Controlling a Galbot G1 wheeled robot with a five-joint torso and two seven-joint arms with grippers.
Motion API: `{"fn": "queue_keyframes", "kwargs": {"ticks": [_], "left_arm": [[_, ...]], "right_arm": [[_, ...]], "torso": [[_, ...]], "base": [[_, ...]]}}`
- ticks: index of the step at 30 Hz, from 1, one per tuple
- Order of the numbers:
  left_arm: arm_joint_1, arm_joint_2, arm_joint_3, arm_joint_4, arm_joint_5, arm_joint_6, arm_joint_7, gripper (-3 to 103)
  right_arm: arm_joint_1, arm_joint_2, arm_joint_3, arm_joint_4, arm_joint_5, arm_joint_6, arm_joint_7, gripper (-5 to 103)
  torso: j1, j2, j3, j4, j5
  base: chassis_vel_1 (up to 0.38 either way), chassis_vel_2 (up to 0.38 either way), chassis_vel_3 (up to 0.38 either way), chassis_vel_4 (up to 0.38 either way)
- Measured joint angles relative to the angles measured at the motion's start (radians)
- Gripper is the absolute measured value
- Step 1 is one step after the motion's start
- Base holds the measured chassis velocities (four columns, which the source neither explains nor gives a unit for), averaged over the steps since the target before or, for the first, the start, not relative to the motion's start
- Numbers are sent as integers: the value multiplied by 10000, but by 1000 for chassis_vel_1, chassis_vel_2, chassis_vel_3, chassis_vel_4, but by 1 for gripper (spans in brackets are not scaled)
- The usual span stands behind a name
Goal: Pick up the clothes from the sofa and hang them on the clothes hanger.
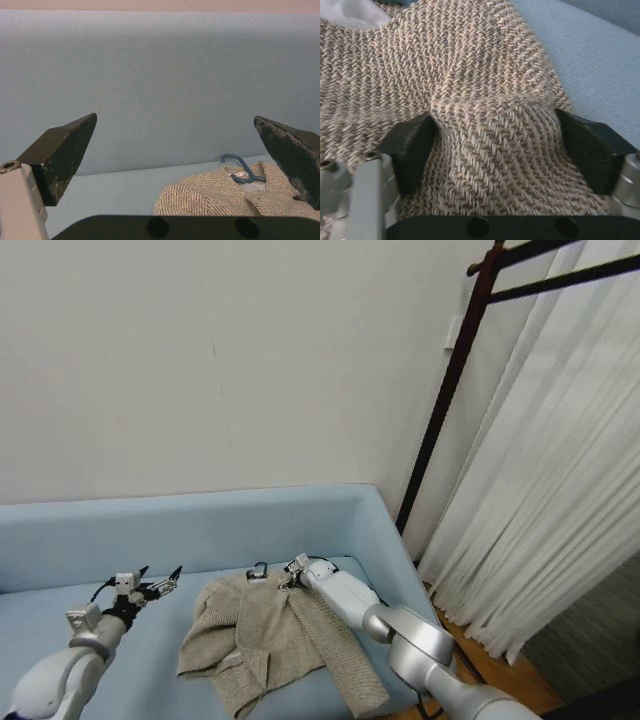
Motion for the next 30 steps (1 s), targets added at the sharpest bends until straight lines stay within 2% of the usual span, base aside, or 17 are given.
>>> {"fn": "queue_keyframes", "kwargs": {"ticks": [4,5,7,9,13,15,17,20,23,27,30], "left_arm": [[-46,4,93,3,0,-3,-96,100],[-87,17,152,11,0,-9,-153,100],[-137,63,211,28,-2,-10,-199,100],[-156,78,228,35,-3,-12,-213,100],[-248,173,303,52,-36,-18,-336,100],[-263,188,316,58,-43,-25,-345,100],[-305,218,356,97,-49,-45,-354,100],[-345,233,419,135,-52,-68,-355,100],[-407,244,513,180,-53,-87,-357,100],[-543,278,718,218,-53,-99,-433,100],[-576,321,795,223,-53,-101,-449,100]], "right_arm": [[-4,-5,6,10,41,19,149,71],[-4,-12,25,16,54,21,204,61],[-27,-21,74,31,61,22,244,50],[-44,-24,80,52,61,22,249,50],[-153,-31,51,185,43,33,262,28],[-178,-35,34,233,13,46,272,28],[-261,-54,-82,473,-144,126,297,20],[-342,-59,-174,760,-256,201,349,15],[-399,-141,-235,1129,-411,274,438,15],[-584,-677,-358,2259,-854,637,662,14],[-733,-1108,-360,3127,-1110,779,802,13]], "torso": [[0,0,1,-1,0],[0,0,2,-4,-3],[1,0,2,-7,-3],[0,0,2,-8,-3],[1,0,2,-9,-4],[2,0,2,-9,-4],[2,-1,2,-12,-9],[3,-2,4,-16,-10],[4,-3,6,-10,-9],[5,-5,9,3,-4],[5,-5,8,2,-3]], "base": [[0,0,0,0],[0,0,0,0],[0,0,0,0],[0,0,0,0],[0,0,0,0],[0,0,0,0],[0,0,0,0],[0,0,0,0],[0,0,0,0],[0,0,0,0],[0,0,0,0]]}}
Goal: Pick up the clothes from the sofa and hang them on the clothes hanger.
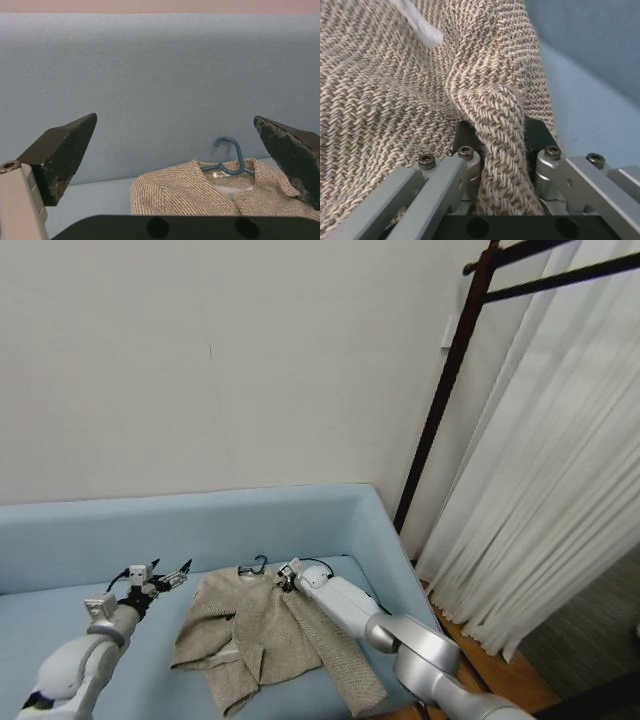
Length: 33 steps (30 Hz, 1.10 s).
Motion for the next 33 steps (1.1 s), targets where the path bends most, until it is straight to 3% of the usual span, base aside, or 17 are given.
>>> {"fn": "queue_keyframes", "kwargs": {"ticks": [4,9,14,27,29,31,32,33], "left_arm": [[-11,87,91,-4,0,-17,-11,100],[12,164,145,-113,0,-19,-56,100],[80,408,195,-407,-43,-70,-204,100],[343,1289,-136,-1370,-437,-200,-557,100],[313,1486,-113,-1583,-602,-214,-855,100],[111,1947,201,-2049,-1398,-433,-1737,100],[111,1947,201,-2049,-1398,-433,-1737,100],[-20,2154,408,-2237,-1871,-622,-2200,100]], "right_arm": [[-363,-1168,64,2164,-736,155,307,12],[-640,-1868,290,3612,-1344,469,813,12],[-743,-2454,961,4750,-2772,1558,1455,12],[-1097,-4435,1755,8816,-2996,1626,2384,11],[-957,-4744,1885,9345,-3003,1596,2489,11],[-640,-5269,2066,10194,-2981,1483,2574,11],[-640,-5269,2066,10194,-2981,1483,2574,11],[-501,-5456,2098,10446,-2975,1418,2584,11]], "torso": [[0,-1,-3,-8,2],[0,0,-4,-8,3],[-1,0,-5,-3,2],[-3,2,-6,-6,1],[-3,2,-5,-5,2],[-3,2,-6,-5,1],[-3,2,-6,-5,1],[-3,3,-6,-6,1]], "base": [[0,0,0,0],[0,0,0,0],[0,0,0,0],[0,0,0,0],[0,0,0,0],[0,0,0,0],[0,0,0,0],[0,0,0,0]]}}
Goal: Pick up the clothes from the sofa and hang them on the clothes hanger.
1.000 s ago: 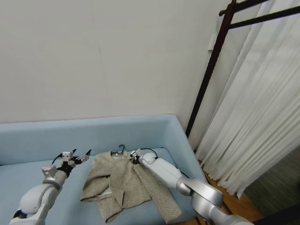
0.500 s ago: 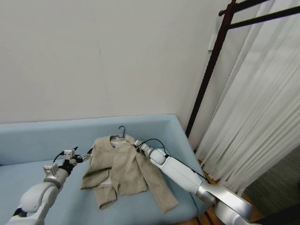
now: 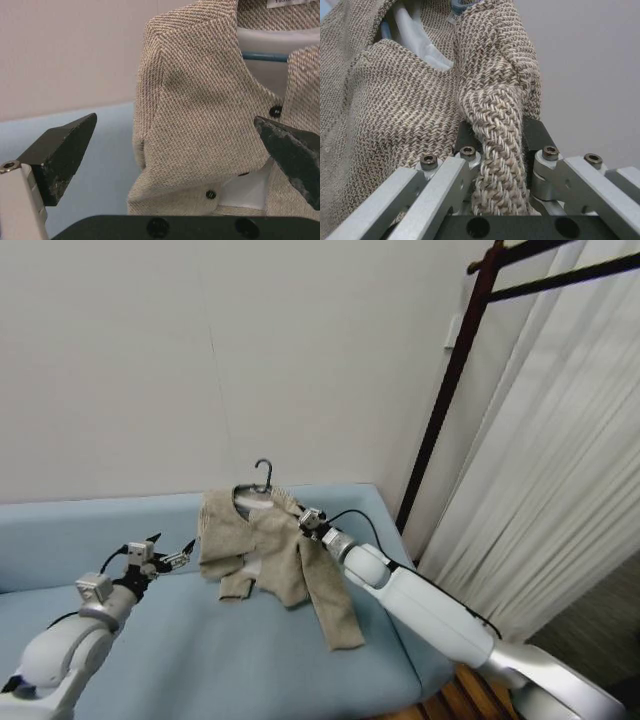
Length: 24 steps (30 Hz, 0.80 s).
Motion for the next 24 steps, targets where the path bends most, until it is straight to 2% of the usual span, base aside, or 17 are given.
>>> {"fn": "queue_keyframes", "kwargs": {"ticks": [4,5,6,8,9,10,13,15,16,19,24], "left_arm": [[-1073,903,1074,-1054,-2454,-222,-1993,100],[-1073,903,1074,-1054,-2454,-222,-1993,100],[-1328,1002,1299,-1165,-2698,-228,-2306,100],[-2233,1329,1859,-1406,-3497,-198,-3387,100],[-2418,1406,1910,-1420,-3574,-123,-3722,100],[-2418,1406,1910,-1420,-3574,-123,-3722,100],[-2787,1505,1932,-1319,-3601,259,-4659,100],[-3228,1462,2068,-1026,-3511,899,-5291,100],[-3228,1462,2068,-1026,-3511,899,-5291,100],[-3602,1326,2280,-644,-3408,1614,-5687,100],[-4007,1349,2501,-92,-3382,1898,-5438,100]], "right_arm": [[571,-412,-69,564,83,-215,4,11],[571,-412,-69,564,83,-215,4,11],[657,-411,-108,588,103,-237,9,11],[1084,-248,-402,534,231,-306,36,11],[1263,-68,-572,417,296,-312,36,11],[1263,-68,-572,417,296,-312,36,11],[1709,395,-987,57,499,-318,33,11],[1983,531,-1222,-118,685,-317,33,11],[1983,531,-1222,-118,685,-317,33,11],[2215,441,-1391,-190,941,-334,42,11],[2415,197,-1474,-88,1094,-334,26,11]], "torso": [[0,1,0,-4,4],[0,1,0,-4,4],[0,1,0,-3,5],[1,1,0,-10,0],[0,0,1,-6,2],[0,0,1,-6,2],[1,0,3,9,-3],[1,0,2,12,-5],[1,0,2,12,-5],[1,0,3,-2,-6],[1,0,3,-7,-1]], "base": [[0,0,0,0],[0,0,0,0],[0,0,0,0],[0,0,0,0],[0,0,0,0],[0,0,0,0],[0,0,0,0],[0,0,0,0],[0,0,0,0],[0,0,0,0],[0,0,0,0]]}}
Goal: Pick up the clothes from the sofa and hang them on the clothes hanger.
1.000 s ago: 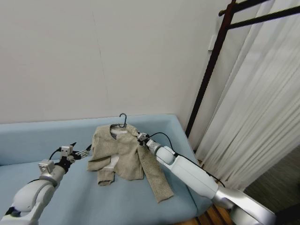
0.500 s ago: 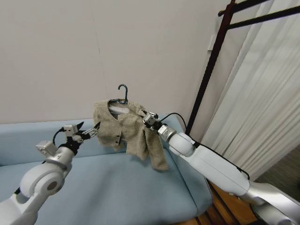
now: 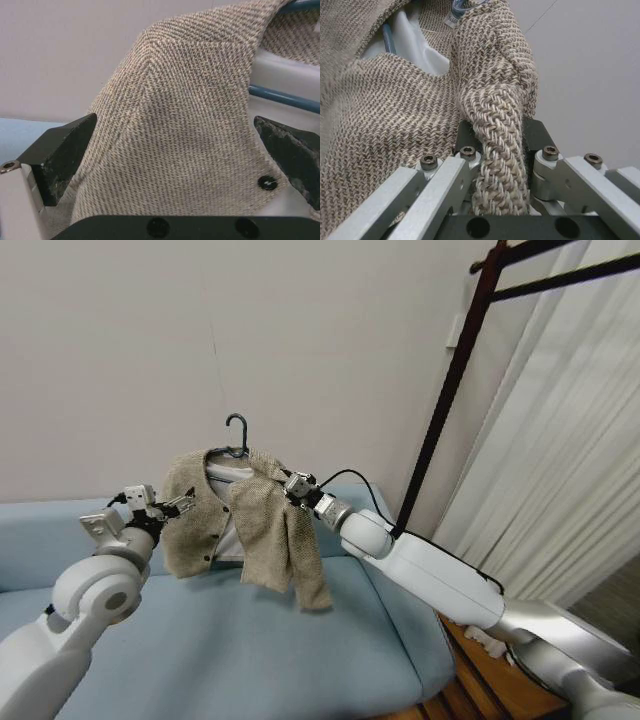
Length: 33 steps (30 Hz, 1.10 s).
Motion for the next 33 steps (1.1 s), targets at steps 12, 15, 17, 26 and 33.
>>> {"fn": "queue_keyframes", "kwargs": {"ticks": [12,15,17,26,33], "left_arm": [[-1794,337,1401,925,-528,337,446,100],[-2360,137,1895,1221,-523,473,365,100],[-2596,45,2093,1354,-504,555,308,100],[-3281,-339,2976,2092,296,785,261,96],[-3920,-662,3783,2550,547,673,246,69]], "right_arm": [[164,-2,-159,368,252,-37,-26,11],[221,72,-163,309,349,-60,-18,11],[258,105,-168,257,426,-60,-13,11],[266,-17,-120,329,829,-67,13,11],[128,-264,0,435,923,-64,9,11]], "torso": [[0,0,-1,4,2],[0,0,-1,5,0],[0,0,-1,5,0],[1,0,-1,9,0],[1,0,-1,4,2]], "base": [[0,0,0,0],[0,0,0,0],[0,0,0,0],[0,0,0,0],[0,0,0,0]]}}
